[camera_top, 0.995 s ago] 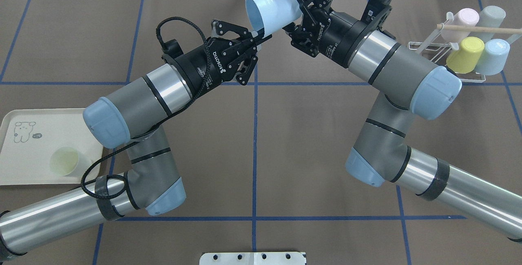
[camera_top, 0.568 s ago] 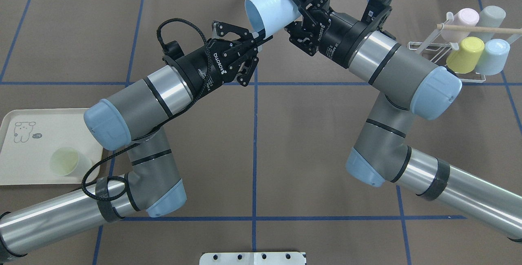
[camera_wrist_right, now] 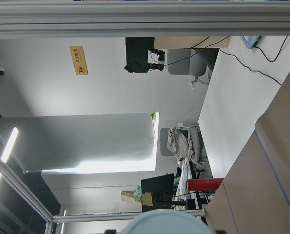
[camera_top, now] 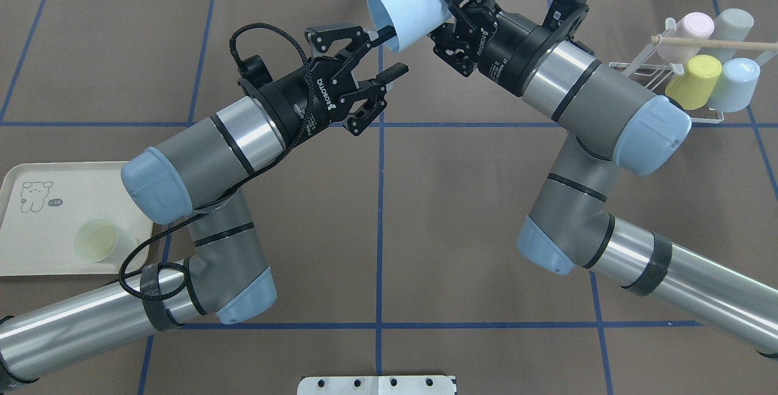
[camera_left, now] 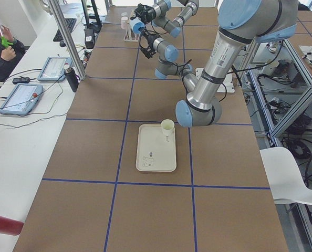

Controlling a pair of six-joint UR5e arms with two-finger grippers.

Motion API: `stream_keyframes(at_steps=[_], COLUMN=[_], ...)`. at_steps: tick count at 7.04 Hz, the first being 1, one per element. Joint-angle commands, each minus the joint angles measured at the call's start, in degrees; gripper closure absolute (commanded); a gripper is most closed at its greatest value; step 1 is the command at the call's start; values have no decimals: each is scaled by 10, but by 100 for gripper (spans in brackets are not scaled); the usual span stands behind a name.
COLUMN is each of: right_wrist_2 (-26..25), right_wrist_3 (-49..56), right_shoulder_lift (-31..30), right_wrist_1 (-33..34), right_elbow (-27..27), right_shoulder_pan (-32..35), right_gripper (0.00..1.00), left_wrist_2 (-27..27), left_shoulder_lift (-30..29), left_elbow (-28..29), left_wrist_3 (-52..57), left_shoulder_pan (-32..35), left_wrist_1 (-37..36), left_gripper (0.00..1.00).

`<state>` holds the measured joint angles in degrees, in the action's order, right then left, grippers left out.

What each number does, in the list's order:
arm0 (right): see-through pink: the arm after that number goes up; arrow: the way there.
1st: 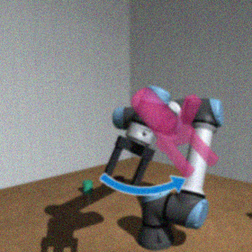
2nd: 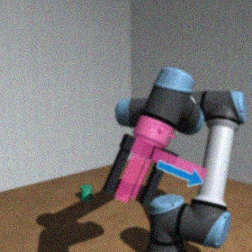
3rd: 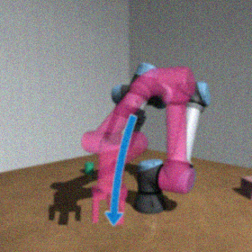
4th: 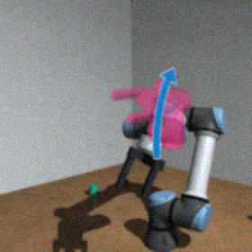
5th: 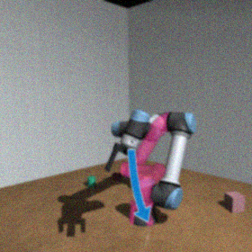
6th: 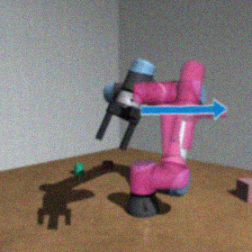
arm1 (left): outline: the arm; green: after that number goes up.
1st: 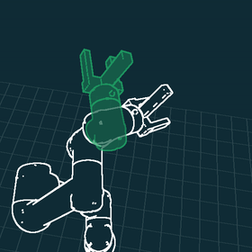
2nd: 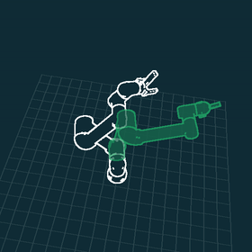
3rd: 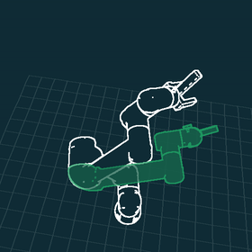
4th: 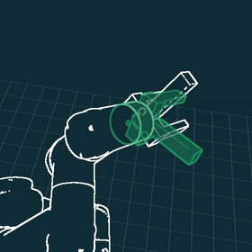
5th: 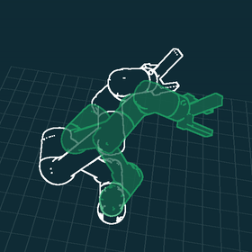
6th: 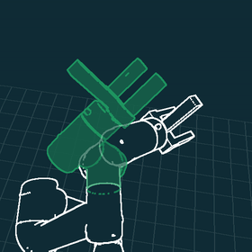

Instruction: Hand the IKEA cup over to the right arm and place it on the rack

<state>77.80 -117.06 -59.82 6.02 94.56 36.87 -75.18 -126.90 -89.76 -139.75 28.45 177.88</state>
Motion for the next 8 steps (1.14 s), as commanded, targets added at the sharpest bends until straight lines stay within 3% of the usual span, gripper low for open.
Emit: stream_keyframes(at_steps=[1,3,6,8], right_wrist_2=[2,6,2,-3], right_wrist_3=[1,60,250,359], right_shoulder_lift=[0,-6,-50,-120], right_wrist_1=[3,83,264,339], right_elbow=[0,4,63,118], right_shoulder_pan=[24,41,50,71], right_gripper=[100,100,100,100], left_wrist_2=[-8,-64,-87,-209], left_shoulder_lift=[2,3,7,39], left_elbow=[-9,-56,-116,-173], left_wrist_3=[18,121,204,269], left_shoulder_pan=[3,6,20,73], left_wrist_1=[-2,-112,-255,-388], left_gripper=[0,0,0,0])
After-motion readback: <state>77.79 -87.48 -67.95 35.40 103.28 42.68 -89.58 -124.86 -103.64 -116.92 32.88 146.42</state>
